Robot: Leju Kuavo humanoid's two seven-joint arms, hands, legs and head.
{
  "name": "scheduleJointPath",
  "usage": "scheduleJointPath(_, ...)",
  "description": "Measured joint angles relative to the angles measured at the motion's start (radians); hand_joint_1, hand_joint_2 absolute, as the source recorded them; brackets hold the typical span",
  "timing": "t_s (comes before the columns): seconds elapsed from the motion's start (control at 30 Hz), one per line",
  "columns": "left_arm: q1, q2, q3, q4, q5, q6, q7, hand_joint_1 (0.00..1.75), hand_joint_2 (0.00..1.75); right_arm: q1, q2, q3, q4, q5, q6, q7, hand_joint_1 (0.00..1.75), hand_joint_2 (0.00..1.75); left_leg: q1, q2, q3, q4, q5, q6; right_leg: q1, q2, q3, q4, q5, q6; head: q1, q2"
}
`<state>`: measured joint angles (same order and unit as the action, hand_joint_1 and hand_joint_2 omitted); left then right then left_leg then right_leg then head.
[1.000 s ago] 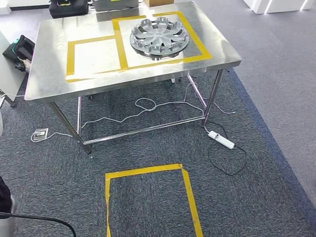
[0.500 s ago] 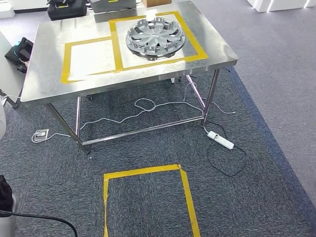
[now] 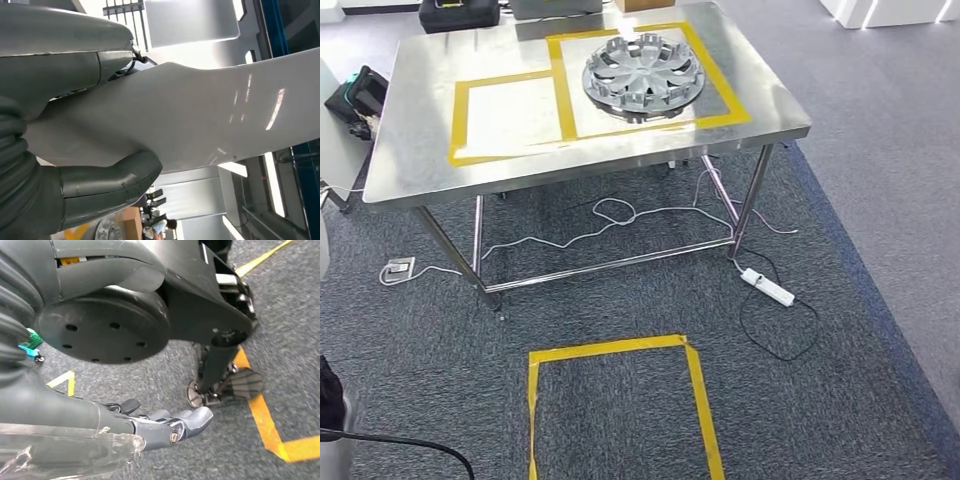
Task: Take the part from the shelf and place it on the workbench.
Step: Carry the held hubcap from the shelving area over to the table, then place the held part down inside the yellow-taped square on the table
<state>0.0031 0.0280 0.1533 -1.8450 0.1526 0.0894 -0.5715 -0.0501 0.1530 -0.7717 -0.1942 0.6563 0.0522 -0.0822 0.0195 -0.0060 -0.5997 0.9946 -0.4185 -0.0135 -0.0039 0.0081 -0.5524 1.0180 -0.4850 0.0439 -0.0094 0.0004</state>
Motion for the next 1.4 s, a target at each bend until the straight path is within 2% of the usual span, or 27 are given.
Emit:
scheduleJointPath(0.07, 0.0, 0.0, 0.0, 0.0, 0.0, 0.001, 0.0, 1.75, 1.75, -0.001, 0.0, 0.0, 0.0, 0.004, 0.001, 0.001, 0.0, 1.75, 0.003, -0.001, 0.008, -0.004, -0.002, 0.012, -0.001, -0.001, -0.03, 0.064, -0.034, 0.009, 0.006, 0.0)
scheduleJointPath(0.13, 0.002, 0.0, 0.0, 0.0, 0.0, 0.001, 0.0, 1.75, 1.75, 0.0, 0.0, 0.0, 0.0, 0.006, 0.002, 0.002, 0.0, 1.75, 0.002, -0.001, 0.013, -0.004, -0.008, 0.02, -0.002, -0.001, -0.104, 0.203, -0.089, 0.014, 0.012, 0.0)
scheduleJointPath(0.17, 0.004, -0.001, 0.0, 0.0, 0.0, 0.002, 0.0, 1.75, 1.75, 0.0, 0.0, 0.0, 0.0, 0.007, 0.003, 0.003, 0.0, 1.75, 0.0, -0.002, 0.015, -0.004, -0.01, 0.022, -0.002, -0.001, -0.141, 0.262, -0.105, 0.015, 0.012, 0.0)
scheduleJointPath(0.2, 0.006, -0.001, 0.0, 0.0, 0.0, 0.002, 0.0, 1.75, 1.75, 0.001, 0.0, 0.0, 0.0, 0.007, 0.003, 0.004, 0.0, 1.75, -0.001, -0.003, 0.018, -0.004, -0.013, 0.023, -0.002, -0.001, -0.163, 0.289, -0.102, 0.015, 0.013, 0.0)
scheduleJointPath(0.23, 0.008, -0.001, 0.0, 0.0, 0.0, 0.002, 0.0, 1.75, 1.75, 0.001, 0.0, 0.0, 0.0, 0.008, 0.003, 0.005, 0.0, 1.75, -0.002, -0.005, 0.023, -0.004, -0.017, 0.022, -0.002, -0.001, -0.164, 0.275, -0.078, 0.014, 0.013, 0.0)
scheduleJointPath(0.27, 0.009, -0.001, 0.0, 0.0, 0.0, 0.002, 0.0, 1.75, 1.75, 0.002, 0.0, 0.0, 0.0, 0.009, 0.003, 0.005, 0.0, 1.75, -0.002, -0.007, 0.03, -0.004, -0.021, 0.021, -0.002, -0.001, -0.145, 0.223, -0.038, 0.011, 0.013, 0.0)
scheduleJointPath(0.3, 0.01, -0.001, 0.0, 0.0, 0.0, 0.002, 0.0, 1.75, 1.75, 0.001, 0.0, 0.0, 0.0, 0.009, 0.003, 0.005, 0.0, 1.75, -0.002, -0.008, 0.037, -0.004, -0.026, 0.018, -0.002, 0.0, -0.114, 0.149, 0.004, 0.008, 0.013, 0.0)
scheduleJointPath(0.37, 0.01, 0.0, 0.001, 0.0, 0.0, 0.003, 0.0, 1.75, 1.75, 0.001, 0.0, 0.0, 0.0, 0.011, 0.003, 0.005, 0.0, 1.75, -0.006, -0.011, 0.045, -0.002, -0.035, 0.009, 0.0, 0.001, -0.058, 0.032, 0.047, 0.001, 0.012, 0.0)
scheduleJointPath(0.4, 0.01, 0.0, 0.001, 0.0, -0.001, 0.004, 0.0, 1.75, 1.75, 0.0, 0.001, 0.0, 0.0, 0.012, 0.003, 0.005, 0.0, 1.75, -0.007, -0.013, 0.045, -0.002, -0.037, 0.003, 0.001, 0.002, -0.046, 0.009, 0.048, -0.003, 0.011, 0.0)
scheduleJointPath(0.5, 0.01, 0.0, 0.001, 0.0, -0.003, 0.004, 0.0, 1.75, 1.75, 0.001, 0.002, 0.0, 0.0, 0.012, 0.004, 0.005, 0.0, 1.75, -0.005, -0.013, 0.046, -0.004, -0.04, -0.011, 0.002, 0.003, -0.04, 0.005, 0.042, -0.018, 0.008, 0.0)
scheduleJointPath(0.57, 0.009, 0.001, 0.001, 0.0, -0.005, 0.004, 0.0, 1.75, 1.75, 0.0, 0.002, 0.0, 0.0, 0.013, 0.004, 0.005, 0.0, 1.75, -0.004, -0.009, 0.027, 0.038, -0.067, -0.021, -0.002, 0.002, -0.035, 0.001, 0.041, -0.03, 0.004, 0.0)
scheduleJointPath(0.67, 0.012, 0.001, 0.0, -0.001, -0.006, 0.006, 0.0, 1.75, 1.75, 0.0, 0.003, 0.0, 0.0, 0.013, 0.004, 0.005, 0.0, 1.75, -0.004, -0.006, -0.077, 0.231, -0.147, -0.029, -0.004, 0.0, -0.031, 0.0, 0.035, -0.041, 0.0, 0.0)
scheduleJointPath(0.7, 0.014, 0.001, 0.0, 0.0, -0.006, 0.007, 0.0, 1.75, 1.75, 0.001, 0.003, 0.0, 0.0, 0.013, 0.005, 0.005, 0.0, 1.75, -0.003, -0.006, -0.107, 0.279, -0.156, -0.03, -0.004, 0.0, -0.029, 0.0, 0.032, -0.042, 0.0, 0.0)
scheduleJointPath(0.73, 0.015, 0.001, 0.0, 0.0, -0.006, 0.007, 0.0, 1.75, 1.75, 0.001, 0.003, 0.0, 0.0, 0.013, 0.005, 0.005, 0.0, 1.75, -0.003, -0.006, -0.121, 0.293, -0.144, -0.03, -0.005, 0.0, -0.025, 0.0, 0.029, -0.041, 0.0, 0.0)
scheduleJointPath(0.77, 0.015, 0.001, 0.0, 0.0, -0.006, 0.007, 0.0, 1.75, 1.75, 0.002, 0.003, 0.0, 0.0, 0.013, 0.005, 0.005, 0.0, 1.75, -0.003, -0.005, -0.114, 0.265, -0.111, -0.029, -0.005, 0.0, -0.019, 0.0, 0.025, -0.04, 0.0, 0.0)
scheduleJointPath(0.83, 0.015, 0.001, 0.0, 0.0, -0.006, 0.007, 0.0, 1.75, 1.75, 0.002, 0.004, 0.0, 0.0, 0.013, 0.006, 0.005, 0.0, 1.75, -0.002, 0.0, -0.059, 0.135, -0.029, -0.029, -0.005, 0.001, -0.006, 0.001, 0.015, -0.032, -0.001, 0.0)
scheduleJointPath(0.87, 0.014, 0.001, 0.0, -0.001, -0.006, 0.007, 0.0, 1.75, 1.75, 0.002, 0.004, 0.0, 0.0, 0.013, 0.006, 0.005, 0.0, 1.75, -0.002, 0.002, -0.031, 0.071, -0.006, -0.027, -0.003, 0.002, -0.002, 0.002, 0.009, -0.026, -0.003, 0.0)
scheduleJointPath(0.93, 0.015, 0.001, 0.0, -0.001, -0.006, 0.007, 0.001, 1.75, 1.75, 0.001, 0.004, 0.0, 0.0, 0.013, 0.006, 0.005, 0.0, 1.75, -0.003, 0.005, -0.007, 0.015, -0.004, -0.018, 0.002, 0.003, -0.003, 0.001, 0.001, -0.015, -0.003, 0.0)
scheduleJointPath(1.0, 0.017, 0.0, 0.0, -0.001, -0.006, 0.007, 0.002, 1.75, 1.75, 0.001, 0.004, 0.0, 0.0, 0.013, 0.006, 0.005, 0.0, 1.75, -0.003, 0.002, -0.005, 0.011, -0.011, -0.004, 0.003, 0.001, -0.002, -0.004, -0.004, -0.005, -0.002, 0.0)
scheduleJointPath(1.07, 0.016, 0.0, 0.0, -0.002, -0.006, 0.007, 0.002, 1.75, 1.75, 0.0, 0.004, 0.0, 0.0, 0.013, 0.006, 0.005, 0.0, 1.75, -0.001, 0.0, 0.003, 0.01, -0.016, 0.011, 0.002, -0.001, -0.013, 0.029, -0.026, 0.005, 0.002, 0.0)
scheduleJointPath(1.1, 0.016, 0.0, 0.0, -0.002, -0.006, 0.006, 0.002, 1.75, 1.75, -0.001, 0.004, 0.0, 0.0, 0.013, 0.006, 0.005, 0.0, 1.75, 0.0, 0.001, 0.008, 0.009, -0.019, 0.017, 0.002, -0.001, -0.036, 0.077, -0.05, 0.009, 0.004, 0.0)
scheduleJointPath(1.17, 0.016, -0.001, 0.001, -0.002, -0.006, 0.005, 0.002, 1.75, 1.75, 0.0, 0.004, 0.0, 0.0, 0.013, 0.006, 0.005, 0.0, 1.75, -0.003, 0.0, 0.015, 0.009, -0.026, 0.026, 0.002, -0.001, -0.115, 0.217, -0.105, 0.012, 0.006, 0.0)
scheduleJointPath(1.2, 0.016, -0.001, 0.001, -0.002, -0.006, 0.005, 0.002, 1.75, 1.75, 0.001, 0.004, 0.0, 0.0, 0.013, 0.006, 0.005, 0.0, 1.75, -0.004, 0.0, 0.019, 0.009, -0.03, 0.028, 0.002, -0.001, -0.15, 0.271, -0.116, 0.011, 0.006, 0.0)
scheduleJointPath(1.23, 0.016, -0.001, 0.001, -0.002, -0.006, 0.005, 0.002, 1.75, 1.75, 0.001, 0.004, 0.0, 0.0, 0.013, 0.006, 0.005, 0.0, 1.75, -0.006, -0.002, 0.025, 0.009, -0.035, 0.029, 0.002, -0.001, -0.171, 0.292, -0.108, 0.01, 0.007, 0.0)
scheduleJointPath(1.27, 0.016, -0.002, 0.001, -0.002, -0.006, 0.005, 0.002, 1.75, 1.75, 0.001, 0.004, 0.0, 0.0, 0.013, 0.006, 0.005, 0.0, 1.75, -0.008, -0.003, 0.032, 0.009, -0.04, 0.028, 0.002, -0.001, -0.171, 0.272, -0.079, 0.007, 0.007, 0.0)
scheduleJointPath(1.33, 0.016, -0.002, 0.001, -0.002, -0.006, 0.005, 0.002, 1.75, 1.75, 0.001, 0.004, 0.0, 0.0, 0.013, 0.006, 0.004, 0.0, 1.75, -0.009, -0.006, 0.051, 0.009, -0.053, 0.025, 0.003, -0.001, -0.124, 0.146, 0.006, -0.003, 0.008, 0.0)
scheduleJointPath(1.4, 0.014, -0.002, 0.001, -0.002, -0.006, 0.005, 0.002, 1.75, 1.75, 0.001, 0.004, 0.0, 0.0, 0.013, 0.006, 0.004, 0.0, 1.75, -0.013, -0.008, 0.063, 0.011, -0.066, 0.017, 0.006, 0.0, -0.074, 0.04, 0.051, -0.01, 0.007, 0.0)
